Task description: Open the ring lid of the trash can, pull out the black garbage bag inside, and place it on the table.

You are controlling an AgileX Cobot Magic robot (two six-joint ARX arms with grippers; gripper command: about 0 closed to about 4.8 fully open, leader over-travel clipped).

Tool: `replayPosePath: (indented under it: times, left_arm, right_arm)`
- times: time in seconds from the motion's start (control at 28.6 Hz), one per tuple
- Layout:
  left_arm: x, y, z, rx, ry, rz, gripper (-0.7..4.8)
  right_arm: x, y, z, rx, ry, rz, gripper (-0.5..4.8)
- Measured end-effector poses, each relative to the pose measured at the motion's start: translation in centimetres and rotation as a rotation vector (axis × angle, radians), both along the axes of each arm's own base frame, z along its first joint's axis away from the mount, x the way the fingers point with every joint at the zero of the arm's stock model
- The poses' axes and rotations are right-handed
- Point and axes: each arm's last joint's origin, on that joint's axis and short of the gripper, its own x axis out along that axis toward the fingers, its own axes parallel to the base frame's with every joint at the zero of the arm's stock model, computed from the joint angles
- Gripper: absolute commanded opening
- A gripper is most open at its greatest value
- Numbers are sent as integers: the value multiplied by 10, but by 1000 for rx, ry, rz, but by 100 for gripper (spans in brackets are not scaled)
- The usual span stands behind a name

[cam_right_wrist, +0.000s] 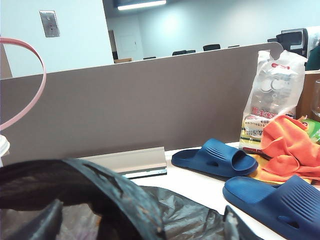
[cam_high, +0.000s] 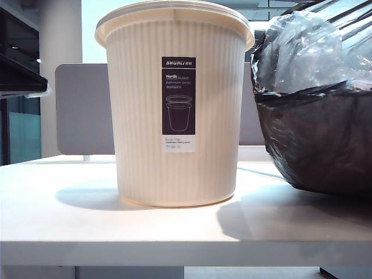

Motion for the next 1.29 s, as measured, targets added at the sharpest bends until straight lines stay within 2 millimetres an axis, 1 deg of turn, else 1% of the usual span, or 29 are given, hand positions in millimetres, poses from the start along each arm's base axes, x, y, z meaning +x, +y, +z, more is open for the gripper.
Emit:
replayPosePath:
  times: [0.17, 0.31, 0.49, 0.59, 0.63, 0.66, 0.77, 0.87, 1.01, 1.12, 1.15, 1.22, 1.26, 1.29]
  left_arm:
    - [0, 0, 0, 0, 0, 0, -2]
    - [0, 0, 0, 0, 0, 0, -2]
    - [0, 0, 0, 0, 0, 0, -2]
    - [0, 0, 0, 1, 1, 0, -2]
    - [0, 0, 0, 2, 2, 0, -2]
    - [0, 0, -1, 4, 5, 0, -2]
    - [0, 0, -2, 2, 29, 2, -2]
    - [0, 0, -3, 4, 39, 1, -2]
    - [-1, 0, -4, 12, 48, -5, -2]
    - [-1, 0, -4, 14, 52, -5, -2]
    - [-1, 0, -4, 14, 52, -5, -2]
    - [-1, 0, -4, 15, 52, -5, -2]
    - [-1, 0, -4, 15, 52, -5, -2]
    - [-1, 0, -4, 15, 53, -5, -2]
  right_arm:
    - [-6, 3, 10, -2, -39, 87, 404]
    - [-8, 5, 14, 15, -40, 170, 399]
    - [-12, 9, 18, 15, -33, 331, 394]
    - [-13, 12, 18, -2, -24, 423, 337]
    - [-13, 13, 18, -5, -22, 443, 324]
    - [-13, 13, 18, -9, -21, 455, 323]
    - [-13, 13, 18, -9, -22, 450, 323]
    - [-15, 11, 21, -10, -33, 392, 323]
    - [-24, 9, 39, -49, -102, 279, 323]
    - [-36, 9, 57, -83, -168, 240, 322]
    - [-39, 9, 60, -89, -179, 238, 306]
    - [-45, 9, 66, -91, -172, 237, 208]
    - [-48, 9, 68, -88, -155, 238, 146]
    - [-49, 9, 68, -85, -136, 238, 100]
